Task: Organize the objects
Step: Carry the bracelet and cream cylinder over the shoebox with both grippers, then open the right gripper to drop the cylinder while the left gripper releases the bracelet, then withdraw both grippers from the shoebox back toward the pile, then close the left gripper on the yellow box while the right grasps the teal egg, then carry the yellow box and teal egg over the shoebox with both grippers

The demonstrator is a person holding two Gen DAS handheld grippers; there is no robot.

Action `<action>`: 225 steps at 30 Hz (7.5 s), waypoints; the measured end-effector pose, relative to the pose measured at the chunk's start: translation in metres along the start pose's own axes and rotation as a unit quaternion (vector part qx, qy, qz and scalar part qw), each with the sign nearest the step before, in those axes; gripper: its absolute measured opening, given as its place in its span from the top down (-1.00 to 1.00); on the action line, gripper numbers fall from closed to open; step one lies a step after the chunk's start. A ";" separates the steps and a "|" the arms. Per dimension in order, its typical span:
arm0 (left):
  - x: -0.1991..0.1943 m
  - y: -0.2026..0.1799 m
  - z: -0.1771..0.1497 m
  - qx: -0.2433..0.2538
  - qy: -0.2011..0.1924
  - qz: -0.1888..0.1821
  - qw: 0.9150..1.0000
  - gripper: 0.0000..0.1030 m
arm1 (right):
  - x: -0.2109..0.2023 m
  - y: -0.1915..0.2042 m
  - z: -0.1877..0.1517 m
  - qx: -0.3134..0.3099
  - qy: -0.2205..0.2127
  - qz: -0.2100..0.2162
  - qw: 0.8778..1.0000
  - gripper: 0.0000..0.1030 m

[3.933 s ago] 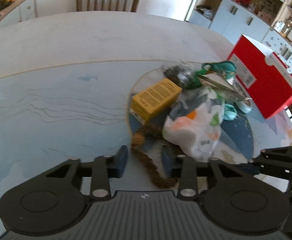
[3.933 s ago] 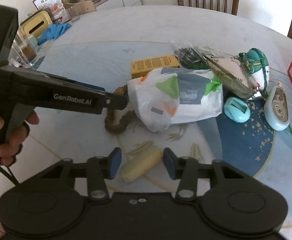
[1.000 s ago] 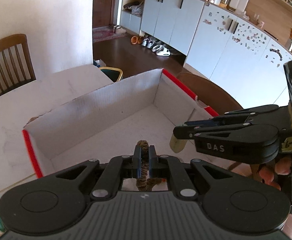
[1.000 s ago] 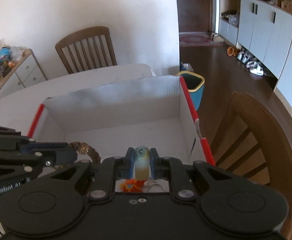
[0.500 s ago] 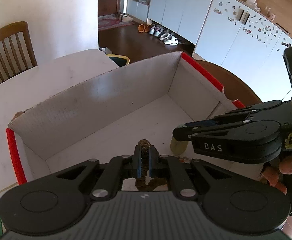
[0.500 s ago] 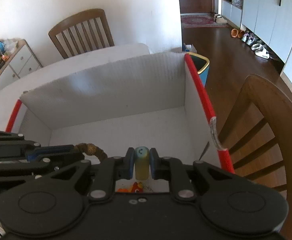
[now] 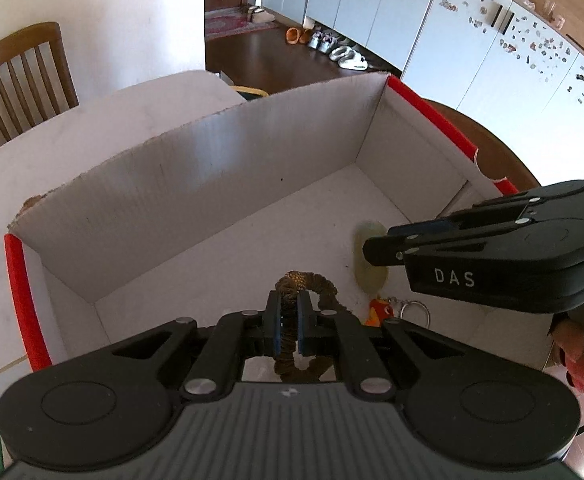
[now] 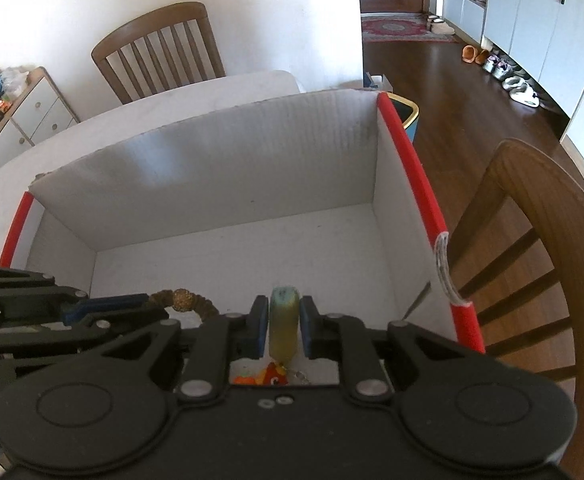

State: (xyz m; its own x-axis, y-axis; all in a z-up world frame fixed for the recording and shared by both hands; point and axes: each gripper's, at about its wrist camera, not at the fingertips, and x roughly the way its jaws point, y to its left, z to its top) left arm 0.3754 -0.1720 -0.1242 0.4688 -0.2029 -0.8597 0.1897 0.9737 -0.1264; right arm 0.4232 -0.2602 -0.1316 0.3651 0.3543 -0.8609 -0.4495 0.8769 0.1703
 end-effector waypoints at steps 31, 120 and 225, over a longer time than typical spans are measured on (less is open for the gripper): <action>-0.053 0.008 -0.023 -0.004 -0.032 -0.019 0.999 0.75 | -0.098 0.016 -0.036 0.001 -0.083 0.006 0.996 -0.01; -0.183 0.281 -0.255 -0.055 -0.132 0.094 0.985 -0.98 | -0.042 0.288 -0.140 -0.056 -0.094 0.000 0.994 -0.80; -0.138 0.018 -0.074 0.031 -0.118 0.007 0.993 0.42 | -0.130 0.082 -0.090 -0.062 -0.135 -0.057 0.987 0.41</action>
State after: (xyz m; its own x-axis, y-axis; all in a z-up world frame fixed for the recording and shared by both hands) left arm 0.2505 -0.1184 -0.0443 0.6589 -0.2156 -0.7206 0.2320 0.9696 -0.0780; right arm 0.2653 -0.2641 -0.0487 0.6150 0.3447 -0.7092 -0.4841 0.8750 0.0055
